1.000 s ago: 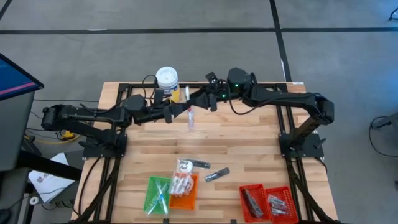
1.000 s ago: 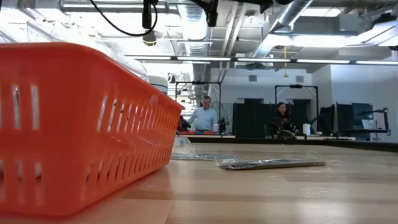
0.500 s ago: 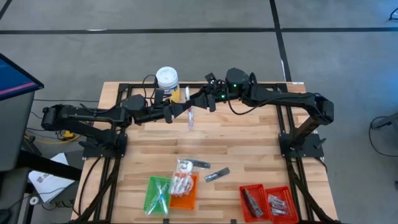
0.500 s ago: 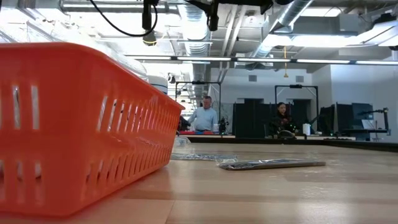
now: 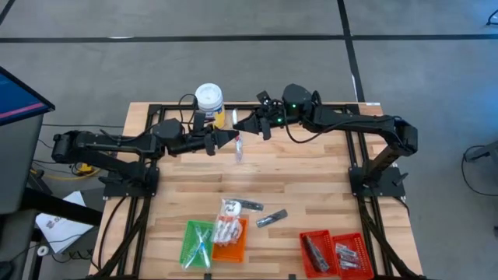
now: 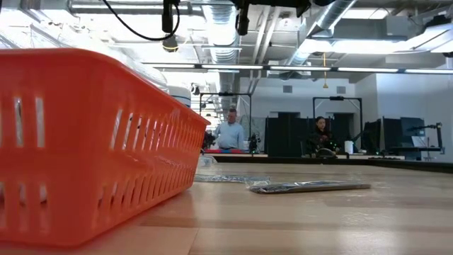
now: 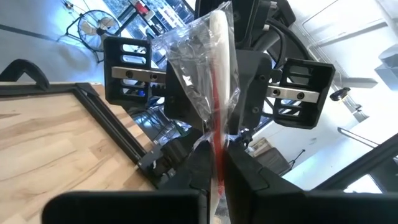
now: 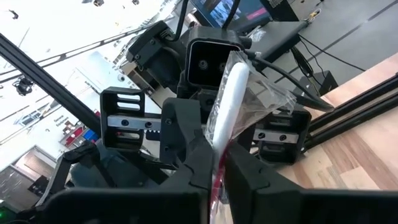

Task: Pick & Place Travel size toiletries
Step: Put the orange toothbrush into the green basket

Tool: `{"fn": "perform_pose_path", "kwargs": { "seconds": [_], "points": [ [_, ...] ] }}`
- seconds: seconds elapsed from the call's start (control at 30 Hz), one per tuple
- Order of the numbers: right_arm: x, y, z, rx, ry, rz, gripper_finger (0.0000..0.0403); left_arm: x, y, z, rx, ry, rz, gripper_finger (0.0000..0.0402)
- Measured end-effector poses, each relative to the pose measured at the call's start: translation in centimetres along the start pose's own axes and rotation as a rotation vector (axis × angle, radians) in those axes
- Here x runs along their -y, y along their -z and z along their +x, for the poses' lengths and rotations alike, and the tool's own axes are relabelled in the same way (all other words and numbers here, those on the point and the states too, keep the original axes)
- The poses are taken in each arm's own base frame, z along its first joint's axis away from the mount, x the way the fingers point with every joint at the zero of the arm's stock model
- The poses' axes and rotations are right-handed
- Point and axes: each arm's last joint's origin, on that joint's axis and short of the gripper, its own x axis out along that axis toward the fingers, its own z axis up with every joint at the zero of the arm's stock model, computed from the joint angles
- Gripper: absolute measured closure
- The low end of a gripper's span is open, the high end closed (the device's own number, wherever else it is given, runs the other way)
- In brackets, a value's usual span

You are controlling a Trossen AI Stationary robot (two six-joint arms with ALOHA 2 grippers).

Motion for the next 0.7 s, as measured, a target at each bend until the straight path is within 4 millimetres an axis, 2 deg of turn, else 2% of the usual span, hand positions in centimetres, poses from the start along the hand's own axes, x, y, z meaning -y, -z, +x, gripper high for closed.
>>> {"fn": "perform_pose_path", "kwargs": {
  "seconds": [0.1, 0.27, 0.7],
  "points": [
    [0.06, 0.05, 0.00, -0.005, 0.006, 0.002, 0.0376, -0.02, 0.03, 0.00, -0.002, -0.001, -0.012, 0.0382],
    [0.21, -0.04, -0.10, -0.005, 0.012, -0.029, 0.0394, 0.04, 0.17, -0.03, -0.008, 0.001, -0.023, 0.0350],
    [0.52, -0.66, -0.71, 0.009, 0.027, -0.055, 0.0396, 0.58, 0.15, -0.48, -0.011, 0.023, -0.055, 0.0282]
  ]
}}
